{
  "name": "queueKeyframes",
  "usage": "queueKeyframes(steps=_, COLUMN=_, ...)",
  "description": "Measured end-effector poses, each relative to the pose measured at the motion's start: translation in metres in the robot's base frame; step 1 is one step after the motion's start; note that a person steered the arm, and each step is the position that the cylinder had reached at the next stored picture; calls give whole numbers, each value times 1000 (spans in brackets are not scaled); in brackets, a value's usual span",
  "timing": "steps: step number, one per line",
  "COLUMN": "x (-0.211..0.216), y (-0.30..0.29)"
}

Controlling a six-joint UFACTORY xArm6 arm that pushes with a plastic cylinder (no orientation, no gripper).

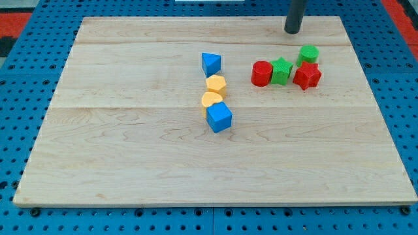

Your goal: Move the green circle to the top right of the red star

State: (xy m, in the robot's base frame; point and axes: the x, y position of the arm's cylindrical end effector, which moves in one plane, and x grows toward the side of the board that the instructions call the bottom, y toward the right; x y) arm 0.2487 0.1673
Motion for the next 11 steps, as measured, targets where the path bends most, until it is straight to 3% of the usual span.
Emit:
queueKeyframes(steps=8, x=33, y=47)
queueKeyframes(steps=11, x=30, y=12)
